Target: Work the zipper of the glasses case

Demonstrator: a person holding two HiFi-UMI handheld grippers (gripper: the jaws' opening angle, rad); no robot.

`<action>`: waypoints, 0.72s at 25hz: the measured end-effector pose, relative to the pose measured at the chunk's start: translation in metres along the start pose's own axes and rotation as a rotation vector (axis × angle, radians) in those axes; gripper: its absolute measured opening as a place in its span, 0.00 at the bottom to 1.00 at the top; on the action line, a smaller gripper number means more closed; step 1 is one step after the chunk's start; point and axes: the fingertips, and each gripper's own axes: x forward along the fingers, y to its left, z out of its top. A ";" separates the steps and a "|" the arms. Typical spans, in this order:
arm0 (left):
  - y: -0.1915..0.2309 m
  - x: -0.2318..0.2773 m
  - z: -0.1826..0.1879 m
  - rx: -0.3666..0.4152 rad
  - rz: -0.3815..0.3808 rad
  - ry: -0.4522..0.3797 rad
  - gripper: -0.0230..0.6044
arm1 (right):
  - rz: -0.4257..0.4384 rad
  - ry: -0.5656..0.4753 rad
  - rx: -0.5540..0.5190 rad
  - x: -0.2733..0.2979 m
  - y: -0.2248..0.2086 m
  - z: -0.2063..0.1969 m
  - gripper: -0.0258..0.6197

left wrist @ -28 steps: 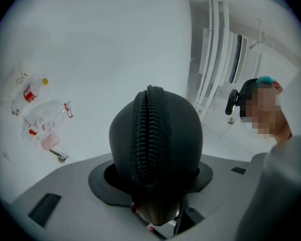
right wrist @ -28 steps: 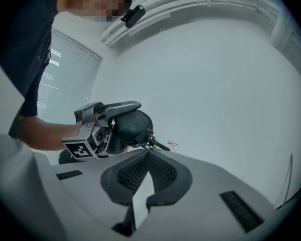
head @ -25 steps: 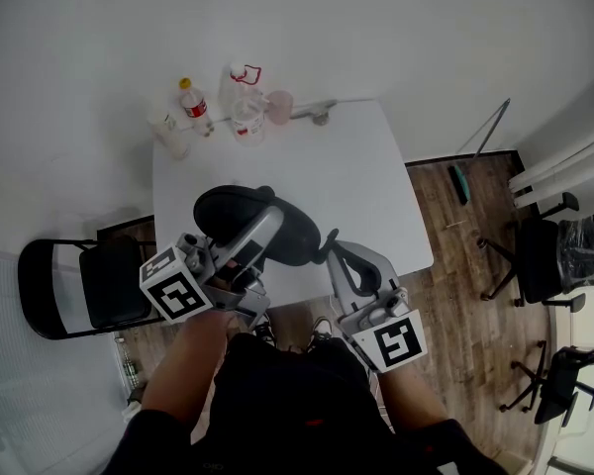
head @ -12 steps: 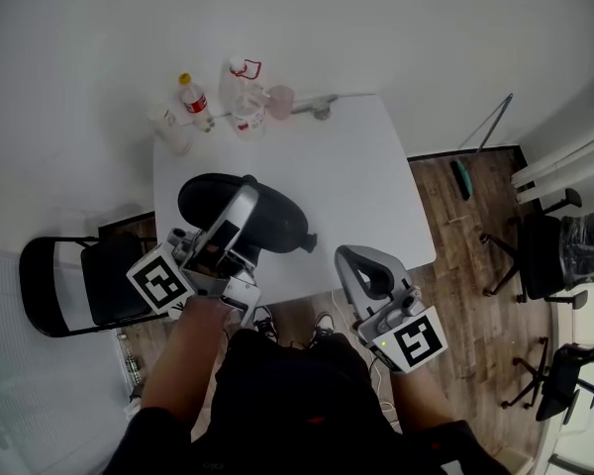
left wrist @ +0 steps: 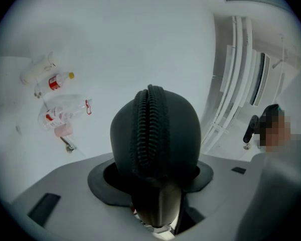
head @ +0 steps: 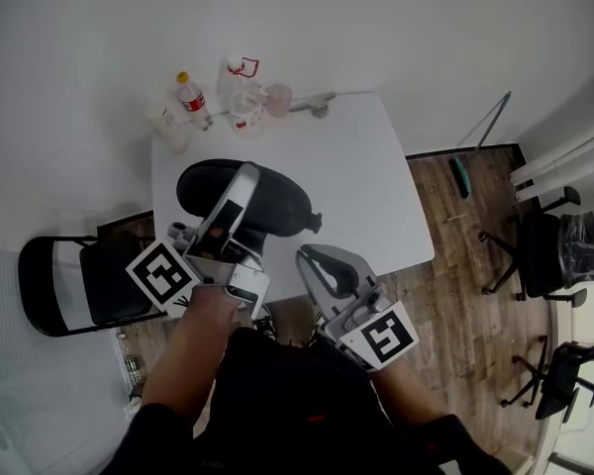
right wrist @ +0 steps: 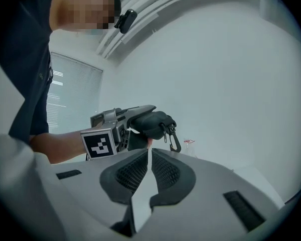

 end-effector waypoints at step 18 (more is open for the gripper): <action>0.012 -0.002 -0.008 0.020 0.038 0.041 0.42 | -0.110 -0.030 -0.067 0.013 -0.020 0.001 0.17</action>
